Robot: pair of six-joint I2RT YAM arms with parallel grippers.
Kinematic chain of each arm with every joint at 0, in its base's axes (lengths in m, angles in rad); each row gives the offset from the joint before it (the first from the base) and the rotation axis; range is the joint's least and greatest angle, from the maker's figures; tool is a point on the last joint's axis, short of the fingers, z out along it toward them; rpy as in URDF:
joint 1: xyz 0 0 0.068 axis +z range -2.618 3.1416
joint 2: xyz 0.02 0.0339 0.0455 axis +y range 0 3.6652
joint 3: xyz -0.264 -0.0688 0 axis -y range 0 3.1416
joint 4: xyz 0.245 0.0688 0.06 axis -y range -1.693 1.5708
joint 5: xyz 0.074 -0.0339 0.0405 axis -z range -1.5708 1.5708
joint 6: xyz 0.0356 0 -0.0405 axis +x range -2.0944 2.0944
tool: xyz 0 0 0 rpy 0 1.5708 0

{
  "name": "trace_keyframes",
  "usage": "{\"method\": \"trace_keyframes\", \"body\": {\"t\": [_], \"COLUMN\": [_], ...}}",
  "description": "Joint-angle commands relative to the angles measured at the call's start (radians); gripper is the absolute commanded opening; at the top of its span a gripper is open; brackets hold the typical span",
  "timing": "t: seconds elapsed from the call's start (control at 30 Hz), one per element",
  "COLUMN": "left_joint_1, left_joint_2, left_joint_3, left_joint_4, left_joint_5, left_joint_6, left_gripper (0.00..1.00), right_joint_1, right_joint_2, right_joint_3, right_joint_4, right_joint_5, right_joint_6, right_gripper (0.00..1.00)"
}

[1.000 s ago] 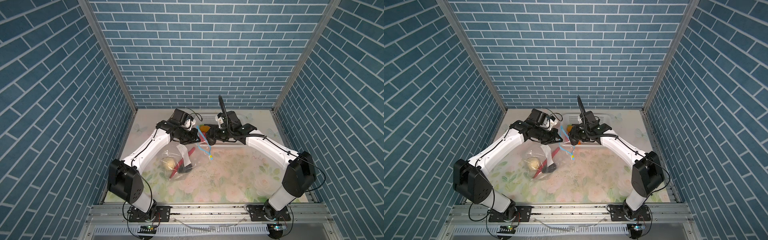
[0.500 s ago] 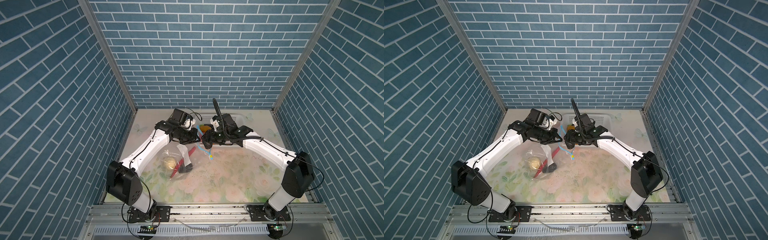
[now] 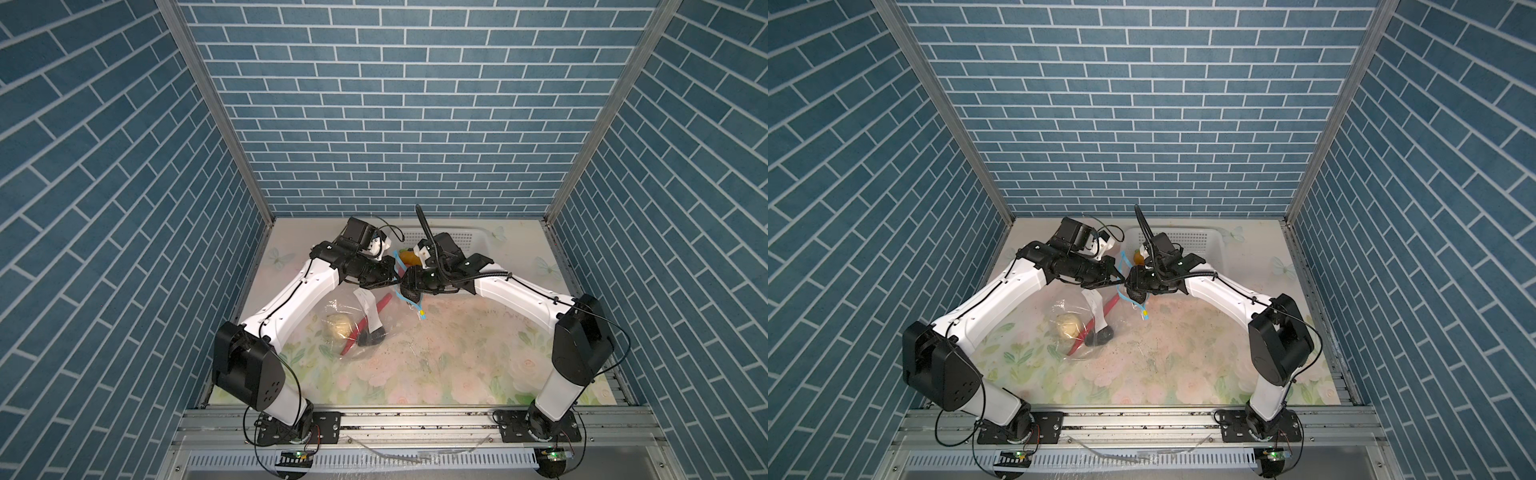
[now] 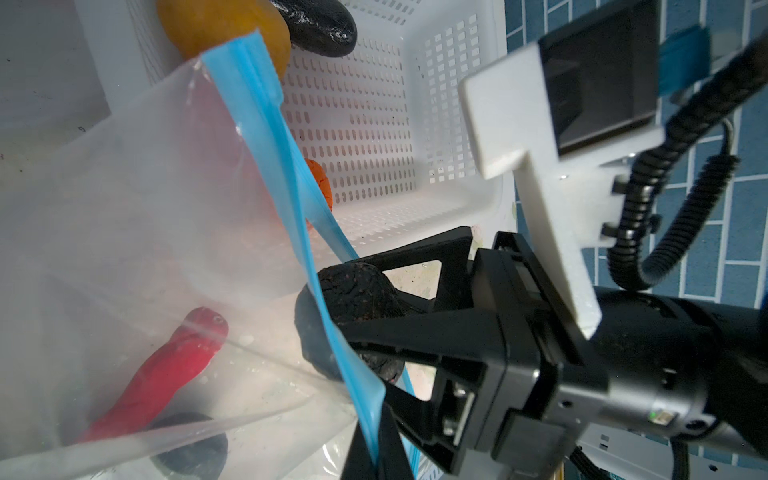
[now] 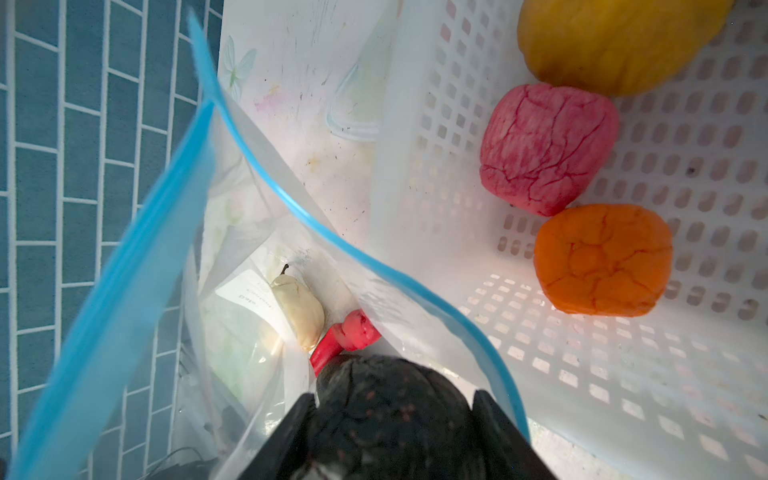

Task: Place the food in the zip-top bag and seal the zipper
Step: 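Lift the dark lumpy item and carry it over the bag mouth, then open the right gripper to drop the dark item into the bag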

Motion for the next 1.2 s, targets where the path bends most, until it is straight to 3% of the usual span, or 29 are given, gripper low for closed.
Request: {"method": "trace_keyframes", "body": {"t": [0.0,0.8,1.17], "left_joint_1": [-0.006,-0.006,-0.006], "left_joint_2": [-0.025,-0.018,-0.019], "left_joint_3": [-0.002,0.002,0.0], "left_joint_4": [0.003,0.007,0.008], "left_joint_5": [-0.002,0.001,-0.001], "left_joint_6": [0.003,0.005,0.005], "left_gripper": [0.0,0.0,0.0], "right_joint_1": [0.006,0.008,0.011], "right_joint_2": [0.007,0.027,0.028], "right_joint_3": [-0.009,0.0,0.003], "right_joint_4": [0.015,0.0,0.001], "right_joint_5": [-0.012,-0.001,-0.007], "right_joint_6": [0.015,0.002,0.002], "right_gripper": [0.53,0.65,0.62]}}
